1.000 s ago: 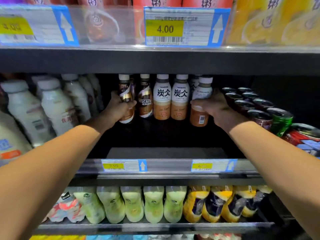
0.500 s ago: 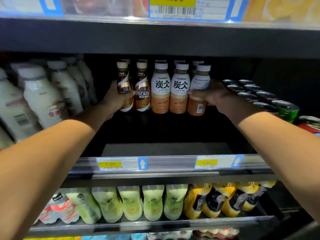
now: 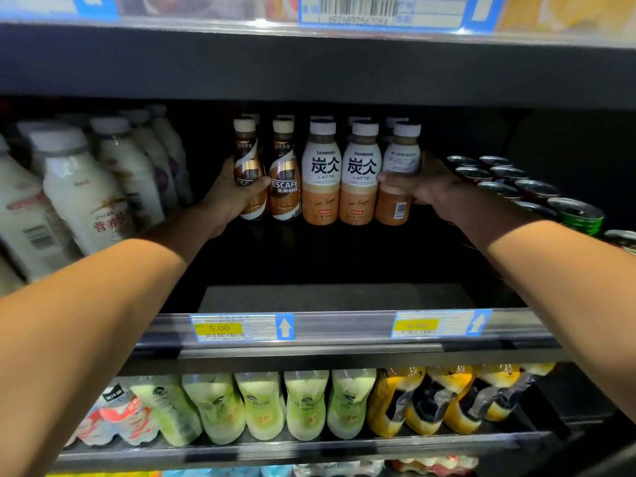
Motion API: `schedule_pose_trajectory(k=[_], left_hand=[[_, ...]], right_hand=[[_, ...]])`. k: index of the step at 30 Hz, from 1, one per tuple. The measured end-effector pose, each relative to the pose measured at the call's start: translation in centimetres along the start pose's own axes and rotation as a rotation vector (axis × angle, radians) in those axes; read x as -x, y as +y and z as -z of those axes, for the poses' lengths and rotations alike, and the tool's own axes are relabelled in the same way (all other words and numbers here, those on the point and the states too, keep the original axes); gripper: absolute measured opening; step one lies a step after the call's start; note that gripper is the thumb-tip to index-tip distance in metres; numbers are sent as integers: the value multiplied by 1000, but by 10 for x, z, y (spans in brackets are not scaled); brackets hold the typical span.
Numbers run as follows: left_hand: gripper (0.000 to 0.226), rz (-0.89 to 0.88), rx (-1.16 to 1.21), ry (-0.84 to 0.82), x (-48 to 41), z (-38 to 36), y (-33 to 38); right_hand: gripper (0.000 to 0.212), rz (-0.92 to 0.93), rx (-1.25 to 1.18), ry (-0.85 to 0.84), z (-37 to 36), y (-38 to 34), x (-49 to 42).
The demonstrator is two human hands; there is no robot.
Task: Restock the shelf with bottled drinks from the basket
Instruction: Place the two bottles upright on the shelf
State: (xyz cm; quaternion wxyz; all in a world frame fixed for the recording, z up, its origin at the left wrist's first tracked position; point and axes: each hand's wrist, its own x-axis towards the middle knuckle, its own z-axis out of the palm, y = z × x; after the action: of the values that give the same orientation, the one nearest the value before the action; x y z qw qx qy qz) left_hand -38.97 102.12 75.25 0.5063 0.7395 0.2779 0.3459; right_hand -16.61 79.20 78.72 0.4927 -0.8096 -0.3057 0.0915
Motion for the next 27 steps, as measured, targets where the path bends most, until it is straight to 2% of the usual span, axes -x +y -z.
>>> schedule_pose_trajectory(k=[8, 12, 14, 15, 17, 19, 21, 24, 27], left_hand=[[66, 39, -34, 8, 2, 0, 2], [70, 79, -128, 16, 12, 4, 15], [67, 171, -111, 80, 24, 5, 29], [62, 241, -80, 95, 33, 4, 37], [42, 310, -102, 26, 55, 1, 49], [18, 245, -235, -62, 79, -5, 58], [17, 126, -413, -142, 103, -7, 71], [23, -52, -611, -224, 135, -17, 94], [28, -232, -788, -324, 174, -30, 119]], right_hand=[[102, 22, -34, 6, 0, 4, 1], [102, -6, -8, -11, 1, 14, -7], [120, -61, 51, 27, -1, 5, 7], [121, -83, 95, 37, -2, 0, 19], [95, -82, 262, 5, -5, -9, 49], [68, -28, 442, -47, -8, -16, 80], [52, 24, 632, -50, -10, -31, 118], [45, 101, 824, -24, -4, -49, 169], [48, 153, 933, -3, 11, -56, 218]])
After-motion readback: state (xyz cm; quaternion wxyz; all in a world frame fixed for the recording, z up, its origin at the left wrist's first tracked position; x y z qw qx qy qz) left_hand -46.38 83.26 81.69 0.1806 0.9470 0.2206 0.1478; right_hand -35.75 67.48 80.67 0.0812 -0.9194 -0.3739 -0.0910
